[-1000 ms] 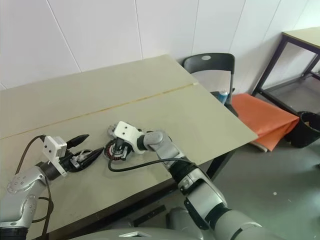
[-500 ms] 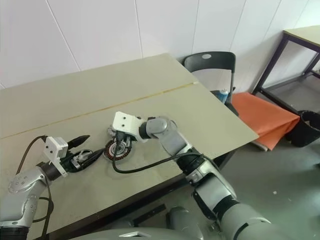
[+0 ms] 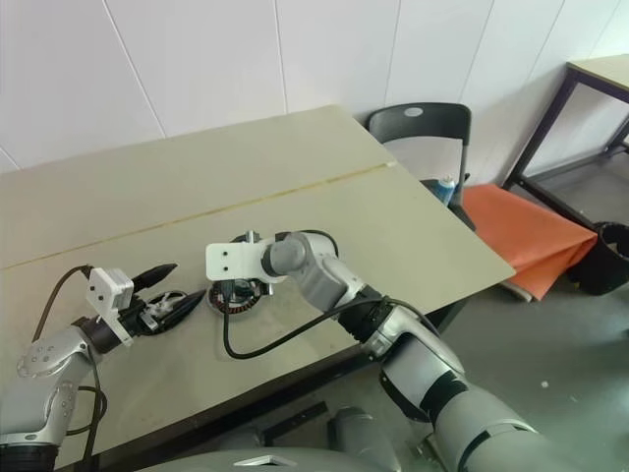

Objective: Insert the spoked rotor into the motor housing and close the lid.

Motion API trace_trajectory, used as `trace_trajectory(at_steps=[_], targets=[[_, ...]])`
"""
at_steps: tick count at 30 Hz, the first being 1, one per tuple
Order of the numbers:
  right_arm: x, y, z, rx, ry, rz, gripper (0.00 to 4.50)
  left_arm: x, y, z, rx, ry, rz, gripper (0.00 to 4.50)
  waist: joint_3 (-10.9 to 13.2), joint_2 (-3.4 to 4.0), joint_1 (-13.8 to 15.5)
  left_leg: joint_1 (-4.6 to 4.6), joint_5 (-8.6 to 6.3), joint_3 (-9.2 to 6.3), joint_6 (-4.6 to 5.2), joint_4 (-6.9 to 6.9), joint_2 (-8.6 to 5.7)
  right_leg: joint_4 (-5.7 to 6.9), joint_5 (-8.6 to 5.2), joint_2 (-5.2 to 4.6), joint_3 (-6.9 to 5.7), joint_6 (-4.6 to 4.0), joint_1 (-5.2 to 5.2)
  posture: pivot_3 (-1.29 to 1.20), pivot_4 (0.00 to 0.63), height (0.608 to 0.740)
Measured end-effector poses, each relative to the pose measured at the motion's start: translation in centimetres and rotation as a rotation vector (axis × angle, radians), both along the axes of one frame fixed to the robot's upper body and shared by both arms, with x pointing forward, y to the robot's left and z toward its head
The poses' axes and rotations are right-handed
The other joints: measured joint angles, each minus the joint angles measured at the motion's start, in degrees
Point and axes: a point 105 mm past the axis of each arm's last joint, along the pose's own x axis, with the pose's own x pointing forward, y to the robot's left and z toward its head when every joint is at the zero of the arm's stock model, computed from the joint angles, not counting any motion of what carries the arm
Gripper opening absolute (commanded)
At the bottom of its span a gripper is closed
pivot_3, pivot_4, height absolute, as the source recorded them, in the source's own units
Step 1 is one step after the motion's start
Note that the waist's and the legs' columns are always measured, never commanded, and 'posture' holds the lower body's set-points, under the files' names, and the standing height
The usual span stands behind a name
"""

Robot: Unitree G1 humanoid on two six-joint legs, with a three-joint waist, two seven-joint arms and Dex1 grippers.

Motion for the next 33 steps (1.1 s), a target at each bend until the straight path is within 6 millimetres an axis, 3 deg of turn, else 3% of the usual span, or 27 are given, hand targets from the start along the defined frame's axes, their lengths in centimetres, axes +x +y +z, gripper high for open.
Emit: trace_trajectory(at_steps=[13,26,33], targets=[[0.0,-0.2,0.0,-0.082,-0.097,0.078,4.33,-0.1,0.0,-0.1,0.000,0.003,0.002,4.50,0.0,-0.01,0.0,0.02,0.00,0.00,0.00,0.02,-0.01,0.04,0.00,0.01,0.00,0.00,0.00,0.00,0.000,0.740],[-0.8,1.6,0.2,-0.190,-0.269,0.282,4.33,0.3,-0.1,0.3,-0.004,-0.014,-0.003,4.50,0.0,-0.07,-0.3,0.15,0.00,0.01,0.00,0.05,0.02,0.22,0.01,0.06,0.00,-0.02,0.03,0.00,0.000,0.740],[-0.6,2.2,-0.1,-0.227,-0.312,0.323,4.33,0.3,-0.1,0.2,-0.005,-0.013,0.002,4.50,0.1,0.07,-0.5,1.04,0.00,0.01,0.00,0.01,0.07,0.45,-0.19,0.25,0.05,0.10,0.66,0.00,0.000,0.740]])
